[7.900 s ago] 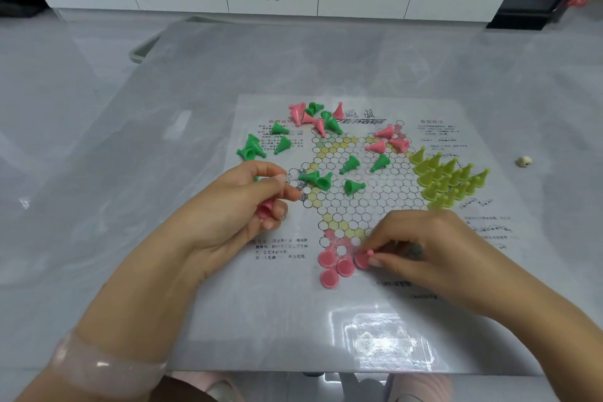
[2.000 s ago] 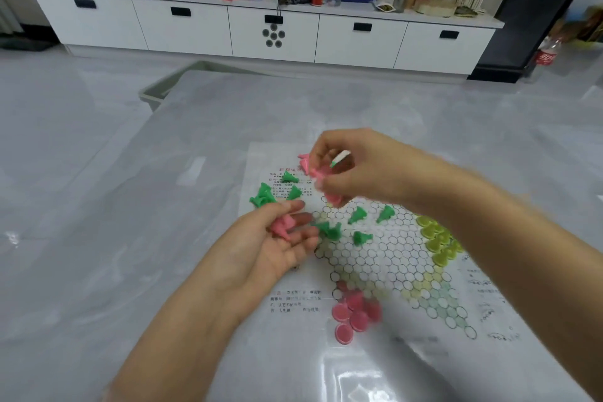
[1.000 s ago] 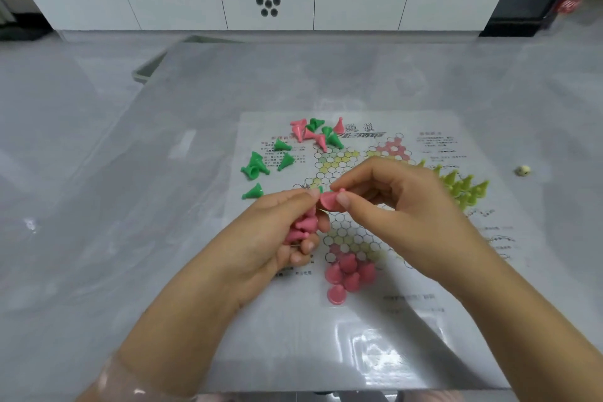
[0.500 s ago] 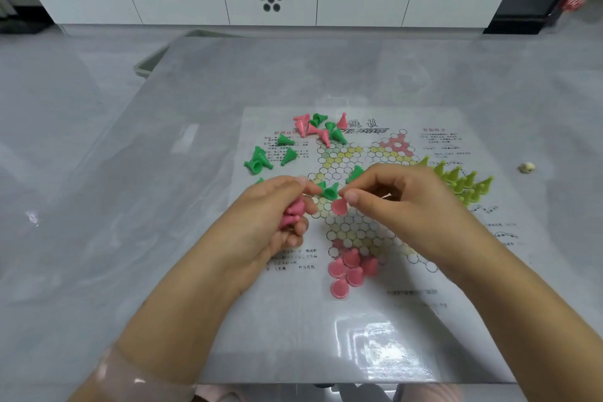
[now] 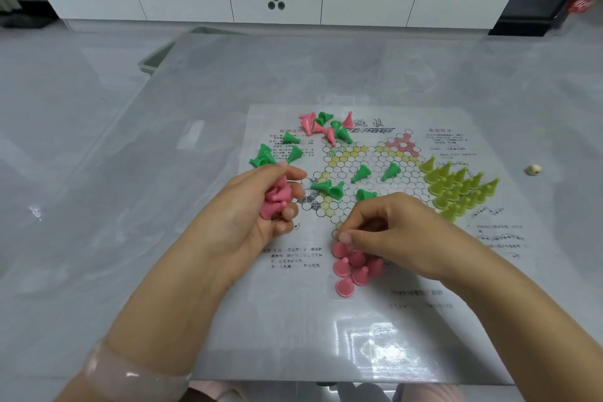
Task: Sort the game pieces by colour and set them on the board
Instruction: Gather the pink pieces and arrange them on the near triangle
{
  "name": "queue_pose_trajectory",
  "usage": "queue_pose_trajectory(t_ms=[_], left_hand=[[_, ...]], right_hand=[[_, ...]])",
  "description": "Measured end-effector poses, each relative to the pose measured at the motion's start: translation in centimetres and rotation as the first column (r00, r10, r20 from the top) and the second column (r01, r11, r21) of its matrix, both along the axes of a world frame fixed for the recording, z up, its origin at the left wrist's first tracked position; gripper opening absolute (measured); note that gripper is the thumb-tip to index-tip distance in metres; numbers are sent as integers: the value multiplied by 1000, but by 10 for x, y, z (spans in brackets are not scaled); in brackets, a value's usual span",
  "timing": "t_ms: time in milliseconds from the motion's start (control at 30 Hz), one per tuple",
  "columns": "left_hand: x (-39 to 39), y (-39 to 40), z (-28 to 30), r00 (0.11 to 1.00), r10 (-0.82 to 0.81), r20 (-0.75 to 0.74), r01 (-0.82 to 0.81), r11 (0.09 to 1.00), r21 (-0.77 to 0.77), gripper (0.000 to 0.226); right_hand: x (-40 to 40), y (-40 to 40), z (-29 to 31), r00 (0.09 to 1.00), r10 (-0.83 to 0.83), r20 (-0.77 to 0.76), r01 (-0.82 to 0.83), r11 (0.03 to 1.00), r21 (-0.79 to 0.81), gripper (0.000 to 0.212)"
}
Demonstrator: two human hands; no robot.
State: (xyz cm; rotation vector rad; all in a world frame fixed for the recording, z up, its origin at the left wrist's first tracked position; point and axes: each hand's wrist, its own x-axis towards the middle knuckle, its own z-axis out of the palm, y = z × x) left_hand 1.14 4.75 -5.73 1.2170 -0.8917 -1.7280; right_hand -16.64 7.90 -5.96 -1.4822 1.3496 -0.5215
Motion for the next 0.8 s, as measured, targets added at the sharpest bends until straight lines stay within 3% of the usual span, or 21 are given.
queue_pose_trajectory(t_ms=[467, 567, 667, 733, 800], left_hand=[[0, 2, 3, 1000, -24, -13, 24, 1000, 7, 23], [0, 3, 3, 995, -78, -63, 80, 996, 39, 30], [-2, 6, 3, 980, -170, -103, 176, 983, 50, 33], [-5, 8, 2, 974, -212, -84, 216, 975, 42, 30], [-8, 10, 1, 971, -236, -37, 237, 972, 12, 27]], right_hand=[[-5, 1, -3, 999, 34, -29, -35, 999, -26, 9], [-7, -2, 1, 989, -93, -111, 73, 982, -173, 10], [-4, -3, 7, 980, -201, 5, 193, 932, -307, 13], [2, -2, 11, 979, -190, 68, 201, 904, -377, 14], [7, -2, 12, 988, -153, 37, 153, 874, -461, 13]])
